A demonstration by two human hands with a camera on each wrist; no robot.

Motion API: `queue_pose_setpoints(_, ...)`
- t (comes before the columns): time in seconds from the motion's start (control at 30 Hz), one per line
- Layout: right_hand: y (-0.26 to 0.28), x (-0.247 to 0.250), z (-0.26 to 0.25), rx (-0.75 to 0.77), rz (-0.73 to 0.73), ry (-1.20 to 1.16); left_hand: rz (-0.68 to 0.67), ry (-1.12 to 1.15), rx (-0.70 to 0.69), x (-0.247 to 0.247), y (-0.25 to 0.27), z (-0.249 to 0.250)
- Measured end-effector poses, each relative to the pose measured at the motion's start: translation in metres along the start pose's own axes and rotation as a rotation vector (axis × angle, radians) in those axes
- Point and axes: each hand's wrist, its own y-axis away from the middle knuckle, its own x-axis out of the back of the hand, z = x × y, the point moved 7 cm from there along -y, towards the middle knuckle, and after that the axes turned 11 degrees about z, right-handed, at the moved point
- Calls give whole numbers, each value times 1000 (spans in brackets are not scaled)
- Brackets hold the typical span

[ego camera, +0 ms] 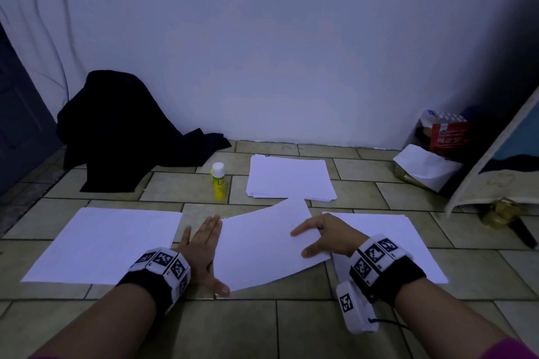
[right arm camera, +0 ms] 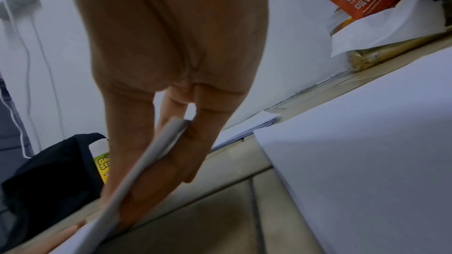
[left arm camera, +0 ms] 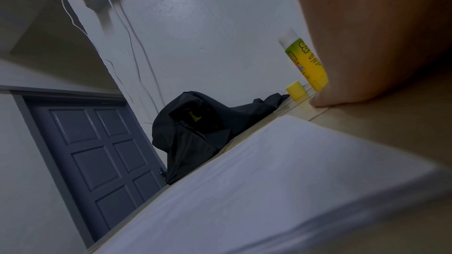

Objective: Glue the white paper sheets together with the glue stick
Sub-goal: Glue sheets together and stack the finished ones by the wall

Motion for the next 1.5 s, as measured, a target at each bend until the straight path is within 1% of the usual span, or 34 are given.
queue_pose_setpoints(0.17, 6, 14, 2, -15, 9, -117, 0, 16, 16, 0, -1, 0)
queue_pose_setpoints(0.27, 7, 25, -6, 26, 49, -94, -4, 16, 28, 1, 0, 0)
queue_pose_setpoints(0.37, 10, 46, -15, 61, 109, -61, -4, 18, 27, 1, -1, -1)
queue_pose_setpoints(0.47, 6, 76, -16, 63, 233, -181, -29, 16, 19, 0, -2, -3)
queue_pose_setpoints(0.57, -12, 96, -8, 34, 377, -304, -37, -5, 13, -1, -5, -4)
queue_pose_setpoints(0.67, -37, 101, -3, -8, 470, -312, -34, -1, 14, -1, -7, -3)
queue_pose_setpoints(0.77, -63, 96, 8, -109, 528, -282, -53, 7, 9, 0, -10, -2)
queue_pose_setpoints(0.83, -78, 92, 16, -169, 541, -211, -39, 27, 59, -1, -12, -5)
queue_pose_setpoints(0.9, -91, 89, 22, -204, 550, -123, -17, 30, 69, 0, -10, -3)
queue_pose_setpoints(1.13, -118, 82, 30, -220, 505, 143, -13, 33, 75, 0, -9, -3)
queue_pose_setpoints(1.23, -127, 78, 36, -235, 467, 212, -10, 48, 75, 1, -8, -2)
queue_pose_setpoints(1.37, -131, 72, 43, -266, 379, 330, -28, 60, 62, 0, -12, -4)
queue_pose_setpoints(1.5, -124, 69, 49, -284, 337, 526, -33, 69, 43, -3, -15, -5)
